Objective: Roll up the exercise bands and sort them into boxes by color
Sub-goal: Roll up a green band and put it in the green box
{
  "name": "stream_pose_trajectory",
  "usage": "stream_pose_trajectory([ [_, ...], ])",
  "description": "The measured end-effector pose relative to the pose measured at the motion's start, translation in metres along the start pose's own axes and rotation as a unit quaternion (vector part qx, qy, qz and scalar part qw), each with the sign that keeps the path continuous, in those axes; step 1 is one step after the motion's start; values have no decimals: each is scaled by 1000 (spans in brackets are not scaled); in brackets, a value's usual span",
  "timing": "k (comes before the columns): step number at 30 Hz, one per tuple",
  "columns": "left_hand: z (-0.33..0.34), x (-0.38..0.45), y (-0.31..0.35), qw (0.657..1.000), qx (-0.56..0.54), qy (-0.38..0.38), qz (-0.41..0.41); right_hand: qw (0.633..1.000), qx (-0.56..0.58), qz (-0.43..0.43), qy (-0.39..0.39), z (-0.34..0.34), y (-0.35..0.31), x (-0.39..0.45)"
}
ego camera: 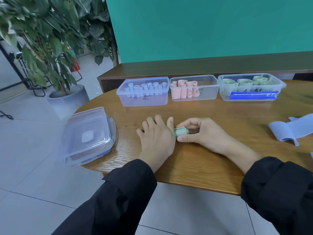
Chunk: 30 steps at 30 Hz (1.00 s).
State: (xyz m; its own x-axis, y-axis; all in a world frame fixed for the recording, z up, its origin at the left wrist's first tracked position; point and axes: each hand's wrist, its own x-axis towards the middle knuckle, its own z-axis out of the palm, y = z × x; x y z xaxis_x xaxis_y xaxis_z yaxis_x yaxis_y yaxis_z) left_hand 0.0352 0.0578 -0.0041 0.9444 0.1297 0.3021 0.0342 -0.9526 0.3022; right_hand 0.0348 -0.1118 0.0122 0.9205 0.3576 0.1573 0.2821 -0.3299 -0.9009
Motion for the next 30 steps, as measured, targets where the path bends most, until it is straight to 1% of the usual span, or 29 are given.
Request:
stream_pose_trajectory([
  [2,-2,2,0,1000,-19,1,12,1000,1,0,8,1,0,1],
  [3,-2,2,-1,998,-50,2,33,1000,11,-1,7,0,0,1],
  [4,-3,2,-3,992,-108,-1,60,1000,29,-2,7,1,0,0],
  [5,-5,0,-5,979,-184,-6,85,999,54,-3,8,0,-1,-1],
  [7,-11,-5,-9,943,-316,-29,101,995,102,1,15,-1,-2,-3],
  [10,-16,-13,-15,894,-434,-84,71,990,143,3,12,-3,-4,-4],
  [14,-19,-22,-19,839,-534,-106,2,987,159,3,1,-2,-7,-6],
  [16,-21,-25,-21,821,-561,-106,-17,990,142,-10,-9,1,-6,-7],
  [18,-22,-26,-21,817,-568,-99,-25,992,124,-16,-8,3,-5,-8],
  [23,-21,-26,-18,837,-538,-95,-31,997,66,-27,6,7,-3,-8],
  [26,-19,-25,-18,845,-525,-95,-30,998,51,-33,9,6,-3,-8],
  [28,-20,-24,-17,836,-539,-95,-33,998,55,-33,9,5,-5,-9],
  [30,-22,-25,-16,816,-568,-101,-29,997,71,-28,10,4,-8,-10],
])
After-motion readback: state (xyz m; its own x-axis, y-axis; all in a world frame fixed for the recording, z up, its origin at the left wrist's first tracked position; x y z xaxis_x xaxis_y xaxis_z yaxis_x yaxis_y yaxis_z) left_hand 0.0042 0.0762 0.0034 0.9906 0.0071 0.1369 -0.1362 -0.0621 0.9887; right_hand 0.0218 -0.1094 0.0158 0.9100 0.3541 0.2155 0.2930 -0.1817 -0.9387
